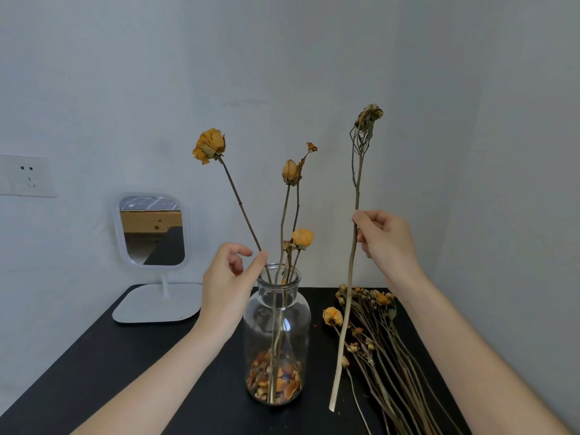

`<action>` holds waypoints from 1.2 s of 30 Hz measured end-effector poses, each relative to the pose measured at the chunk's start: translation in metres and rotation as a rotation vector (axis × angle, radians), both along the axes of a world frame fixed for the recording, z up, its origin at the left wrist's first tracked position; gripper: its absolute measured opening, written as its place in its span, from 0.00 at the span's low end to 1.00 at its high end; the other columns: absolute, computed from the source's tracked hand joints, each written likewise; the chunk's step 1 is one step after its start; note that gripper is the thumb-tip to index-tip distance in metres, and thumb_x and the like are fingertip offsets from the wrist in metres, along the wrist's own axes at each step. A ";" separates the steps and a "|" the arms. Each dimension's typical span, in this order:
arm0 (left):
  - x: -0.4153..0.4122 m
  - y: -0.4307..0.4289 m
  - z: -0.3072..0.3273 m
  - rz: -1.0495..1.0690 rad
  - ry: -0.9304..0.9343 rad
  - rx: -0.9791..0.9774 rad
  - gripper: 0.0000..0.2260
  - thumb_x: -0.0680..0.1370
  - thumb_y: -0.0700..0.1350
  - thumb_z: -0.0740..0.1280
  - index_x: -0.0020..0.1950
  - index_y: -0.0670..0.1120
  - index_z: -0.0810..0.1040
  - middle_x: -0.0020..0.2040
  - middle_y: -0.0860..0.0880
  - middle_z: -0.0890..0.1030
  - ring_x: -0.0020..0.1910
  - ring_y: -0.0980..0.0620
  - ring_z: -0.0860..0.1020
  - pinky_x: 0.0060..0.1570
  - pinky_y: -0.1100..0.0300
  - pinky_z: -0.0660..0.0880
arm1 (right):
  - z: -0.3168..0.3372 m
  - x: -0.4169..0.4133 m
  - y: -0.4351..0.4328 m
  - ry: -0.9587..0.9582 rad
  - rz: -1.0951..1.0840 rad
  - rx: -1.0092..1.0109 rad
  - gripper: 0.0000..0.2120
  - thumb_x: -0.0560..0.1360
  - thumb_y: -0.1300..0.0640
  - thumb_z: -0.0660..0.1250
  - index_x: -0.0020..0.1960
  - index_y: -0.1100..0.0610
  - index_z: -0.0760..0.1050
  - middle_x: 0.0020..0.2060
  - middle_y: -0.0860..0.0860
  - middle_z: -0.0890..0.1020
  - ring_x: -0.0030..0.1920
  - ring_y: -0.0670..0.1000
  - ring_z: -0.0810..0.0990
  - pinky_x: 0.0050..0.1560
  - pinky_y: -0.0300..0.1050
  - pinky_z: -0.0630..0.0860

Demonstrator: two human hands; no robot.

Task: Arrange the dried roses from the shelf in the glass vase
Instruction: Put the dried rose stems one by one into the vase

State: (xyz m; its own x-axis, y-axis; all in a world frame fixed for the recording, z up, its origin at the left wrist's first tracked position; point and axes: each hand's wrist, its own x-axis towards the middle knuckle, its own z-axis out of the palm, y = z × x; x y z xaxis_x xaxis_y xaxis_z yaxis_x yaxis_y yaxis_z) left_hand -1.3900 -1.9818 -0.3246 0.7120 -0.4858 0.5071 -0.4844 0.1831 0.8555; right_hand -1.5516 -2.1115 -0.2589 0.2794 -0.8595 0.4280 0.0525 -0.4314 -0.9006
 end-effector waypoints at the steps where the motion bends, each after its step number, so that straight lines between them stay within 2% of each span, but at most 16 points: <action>1: 0.000 0.002 -0.005 -0.035 0.051 0.013 0.09 0.71 0.53 0.70 0.45 0.54 0.72 0.38 0.51 0.72 0.37 0.57 0.72 0.35 0.73 0.69 | 0.002 0.001 0.000 -0.011 -0.005 -0.004 0.08 0.76 0.55 0.64 0.39 0.54 0.76 0.25 0.46 0.73 0.21 0.38 0.70 0.23 0.29 0.66; 3: 0.001 0.006 -0.016 -0.186 0.145 0.105 0.19 0.65 0.61 0.69 0.52 0.55 0.71 0.48 0.55 0.75 0.47 0.60 0.74 0.40 0.71 0.68 | 0.009 0.000 0.001 -0.055 -0.011 -0.014 0.08 0.76 0.55 0.64 0.40 0.54 0.76 0.24 0.44 0.73 0.22 0.38 0.70 0.24 0.29 0.66; 5: 0.006 0.009 -0.023 -0.386 0.167 0.233 0.30 0.62 0.63 0.73 0.59 0.55 0.70 0.56 0.58 0.75 0.56 0.62 0.73 0.51 0.68 0.69 | 0.018 0.000 0.001 -0.122 -0.016 -0.030 0.08 0.77 0.55 0.63 0.40 0.54 0.76 0.22 0.42 0.73 0.21 0.39 0.69 0.24 0.30 0.66; 7: 0.010 0.008 -0.026 -0.524 0.133 0.365 0.29 0.65 0.58 0.75 0.63 0.55 0.70 0.60 0.59 0.76 0.60 0.60 0.72 0.61 0.60 0.67 | 0.029 -0.001 0.001 -0.187 -0.043 -0.068 0.08 0.77 0.55 0.63 0.40 0.55 0.76 0.21 0.42 0.73 0.22 0.39 0.69 0.25 0.31 0.66; 8: 0.012 0.007 -0.027 -0.545 0.105 0.418 0.27 0.67 0.54 0.74 0.63 0.56 0.70 0.60 0.58 0.76 0.60 0.58 0.73 0.62 0.58 0.67 | 0.035 -0.001 0.001 -0.212 -0.069 -0.097 0.08 0.77 0.55 0.63 0.41 0.55 0.76 0.21 0.42 0.74 0.23 0.39 0.69 0.27 0.32 0.66; 10: 0.014 0.003 -0.027 -0.538 0.081 0.452 0.25 0.68 0.51 0.74 0.63 0.57 0.71 0.59 0.58 0.77 0.59 0.56 0.74 0.60 0.58 0.69 | 0.046 -0.002 0.001 -0.263 -0.117 -0.153 0.08 0.77 0.55 0.62 0.41 0.55 0.75 0.22 0.42 0.75 0.25 0.41 0.70 0.31 0.36 0.67; 13: 0.016 -0.001 -0.027 -0.507 0.087 0.432 0.25 0.65 0.53 0.76 0.59 0.61 0.72 0.57 0.60 0.78 0.58 0.60 0.73 0.56 0.61 0.70 | 0.059 -0.003 0.001 -0.338 -0.150 -0.191 0.08 0.77 0.55 0.61 0.39 0.54 0.74 0.24 0.43 0.76 0.27 0.43 0.71 0.34 0.40 0.68; 16: 0.012 -0.003 -0.027 -0.448 0.063 0.417 0.24 0.61 0.57 0.76 0.52 0.64 0.70 0.52 0.64 0.76 0.52 0.66 0.71 0.44 0.71 0.67 | 0.063 -0.003 0.000 -0.352 -0.169 -0.227 0.09 0.77 0.55 0.61 0.39 0.52 0.73 0.26 0.44 0.75 0.28 0.42 0.71 0.36 0.40 0.68; 19: 0.006 -0.008 -0.027 -0.367 0.011 0.385 0.22 0.61 0.56 0.77 0.49 0.63 0.70 0.49 0.64 0.76 0.49 0.67 0.71 0.40 0.72 0.66 | 0.058 0.001 0.000 -0.306 -0.169 -0.254 0.08 0.77 0.55 0.61 0.40 0.52 0.73 0.26 0.44 0.75 0.27 0.40 0.71 0.34 0.38 0.68; 21: 0.002 -0.011 -0.028 -0.323 -0.032 0.368 0.22 0.61 0.57 0.77 0.48 0.60 0.70 0.50 0.62 0.75 0.51 0.63 0.73 0.42 0.70 0.68 | 0.051 0.004 0.001 -0.267 -0.154 -0.261 0.08 0.77 0.56 0.61 0.39 0.51 0.73 0.26 0.44 0.75 0.26 0.38 0.71 0.32 0.33 0.68; 23: -0.001 -0.015 -0.029 -0.261 -0.061 0.387 0.26 0.60 0.59 0.77 0.52 0.59 0.69 0.54 0.58 0.74 0.56 0.57 0.73 0.51 0.60 0.73 | 0.044 0.009 0.002 -0.228 -0.133 -0.266 0.08 0.77 0.56 0.62 0.39 0.51 0.73 0.27 0.44 0.76 0.25 0.37 0.71 0.29 0.29 0.67; 25: -0.005 -0.018 -0.032 -0.176 -0.110 0.457 0.31 0.62 0.61 0.75 0.60 0.55 0.68 0.60 0.54 0.71 0.62 0.52 0.68 0.62 0.46 0.69 | 0.037 0.012 0.004 -0.173 -0.113 -0.265 0.08 0.77 0.56 0.62 0.39 0.51 0.73 0.27 0.44 0.77 0.25 0.37 0.72 0.28 0.27 0.66; 26: -0.007 -0.020 -0.033 -0.147 -0.134 0.492 0.33 0.63 0.61 0.74 0.63 0.54 0.66 0.62 0.53 0.69 0.65 0.51 0.65 0.65 0.44 0.66 | 0.033 0.014 0.005 -0.144 -0.096 -0.259 0.08 0.77 0.56 0.62 0.39 0.50 0.73 0.27 0.44 0.77 0.25 0.37 0.72 0.28 0.26 0.66; 29: -0.010 -0.021 -0.038 -0.177 -0.117 0.514 0.31 0.66 0.61 0.72 0.65 0.55 0.66 0.63 0.53 0.66 0.67 0.50 0.61 0.67 0.49 0.63 | 0.014 0.018 0.008 -0.043 -0.030 -0.222 0.06 0.76 0.57 0.63 0.40 0.51 0.74 0.29 0.46 0.79 0.24 0.36 0.72 0.26 0.25 0.66; 34: -0.014 -0.017 -0.045 -0.301 0.032 0.370 0.17 0.66 0.59 0.72 0.51 0.63 0.70 0.55 0.57 0.72 0.56 0.58 0.72 0.52 0.63 0.68 | -0.014 0.025 0.011 0.196 0.108 -0.171 0.03 0.76 0.56 0.64 0.43 0.53 0.74 0.34 0.50 0.81 0.24 0.35 0.73 0.29 0.29 0.66; 36: -0.014 -0.017 -0.046 -0.300 0.042 0.343 0.17 0.65 0.60 0.72 0.50 0.64 0.71 0.55 0.58 0.72 0.54 0.62 0.71 0.51 0.63 0.68 | -0.021 0.028 0.012 0.328 0.178 -0.191 0.02 0.75 0.56 0.65 0.44 0.53 0.75 0.34 0.48 0.80 0.24 0.34 0.73 0.28 0.29 0.67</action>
